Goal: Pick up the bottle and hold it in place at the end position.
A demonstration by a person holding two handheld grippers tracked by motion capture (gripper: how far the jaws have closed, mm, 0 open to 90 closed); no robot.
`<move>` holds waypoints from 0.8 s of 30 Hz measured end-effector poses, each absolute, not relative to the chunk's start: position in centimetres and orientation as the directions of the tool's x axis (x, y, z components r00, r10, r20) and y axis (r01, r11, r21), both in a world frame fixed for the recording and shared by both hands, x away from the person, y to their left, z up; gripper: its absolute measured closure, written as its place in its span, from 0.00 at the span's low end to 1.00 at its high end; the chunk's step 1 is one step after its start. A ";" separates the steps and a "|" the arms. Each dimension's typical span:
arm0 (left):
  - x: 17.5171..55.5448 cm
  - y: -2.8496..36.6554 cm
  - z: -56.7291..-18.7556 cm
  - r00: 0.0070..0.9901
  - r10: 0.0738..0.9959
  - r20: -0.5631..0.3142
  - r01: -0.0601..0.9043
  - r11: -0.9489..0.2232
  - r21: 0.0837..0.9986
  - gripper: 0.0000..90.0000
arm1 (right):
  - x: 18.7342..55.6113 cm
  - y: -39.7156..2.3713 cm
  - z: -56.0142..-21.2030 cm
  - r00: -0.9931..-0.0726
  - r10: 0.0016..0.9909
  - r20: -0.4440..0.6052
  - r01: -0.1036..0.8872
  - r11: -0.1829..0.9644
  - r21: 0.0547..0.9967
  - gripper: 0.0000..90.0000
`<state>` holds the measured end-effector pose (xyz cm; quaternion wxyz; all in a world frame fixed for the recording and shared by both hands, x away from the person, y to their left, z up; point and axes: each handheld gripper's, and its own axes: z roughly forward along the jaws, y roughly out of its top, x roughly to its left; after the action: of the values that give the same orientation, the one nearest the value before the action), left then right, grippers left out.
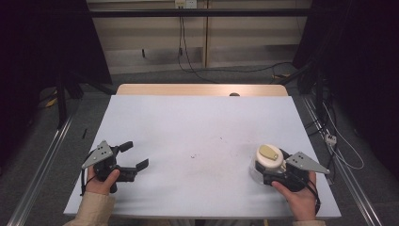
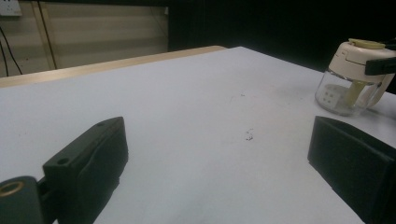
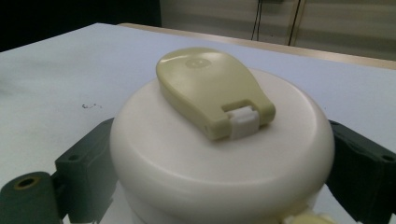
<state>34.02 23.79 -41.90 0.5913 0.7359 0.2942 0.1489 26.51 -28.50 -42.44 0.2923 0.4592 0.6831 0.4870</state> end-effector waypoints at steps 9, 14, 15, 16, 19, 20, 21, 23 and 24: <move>34.0 23.5 -42.0 0.784 0.608 -0.123 0.256 -0.137 0.957 0.05 | 26.9 -28.3 -41.8 -0.432 0.902 0.019 0.369 0.158 0.916 0.12; 34.1 23.4 -42.0 0.786 0.606 -0.123 0.258 -0.141 0.956 0.06 | 26.8 -28.2 -41.5 -0.428 0.904 0.014 0.382 0.167 0.909 0.12; 34.1 23.4 -42.0 0.785 0.607 -0.124 0.258 -0.139 0.956 0.06 | 26.8 -28.2 -41.5 -0.428 0.904 0.014 0.382 0.167 0.909 0.12; 34.1 23.4 -42.0 0.784 0.608 -0.127 0.260 -0.136 0.956 0.06 | 26.8 -28.0 -41.5 -0.419 0.908 0.012 0.377 0.162 0.912 0.12; 34.2 23.3 -42.0 0.784 0.607 -0.128 0.261 -0.135 0.956 0.06 | 26.9 -27.9 -41.3 -0.427 0.904 0.034 0.375 0.143 0.916 0.13; 34.2 23.3 -42.0 0.785 0.606 -0.129 0.262 -0.135 0.956 0.06 | 26.9 -27.8 -41.2 -0.427 0.904 0.031 0.371 0.144 0.917 0.13; 34.2 23.3 -42.0 0.785 0.606 -0.129 0.262 -0.135 0.956 0.06 | 26.9 -27.7 -41.0 -0.427 0.904 0.023 0.365 0.150 0.919 0.13; 34.2 23.2 -42.0 0.785 0.606 -0.129 0.262 -0.135 0.956 0.06 | 27.1 -27.5 -40.6 -0.427 0.904 0.017 0.353 0.149 0.924 0.13; 34.2 23.2 -42.0 0.786 0.605 -0.129 0.261 -0.135 0.956 0.06 | 27.3 -27.4 -40.4 -0.427 0.904 0.023 0.353 0.143 0.925 0.13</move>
<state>34.16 23.20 -42.03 0.5889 0.7389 0.2929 0.1461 27.30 -27.36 -40.44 0.2899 0.4501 0.6982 0.4754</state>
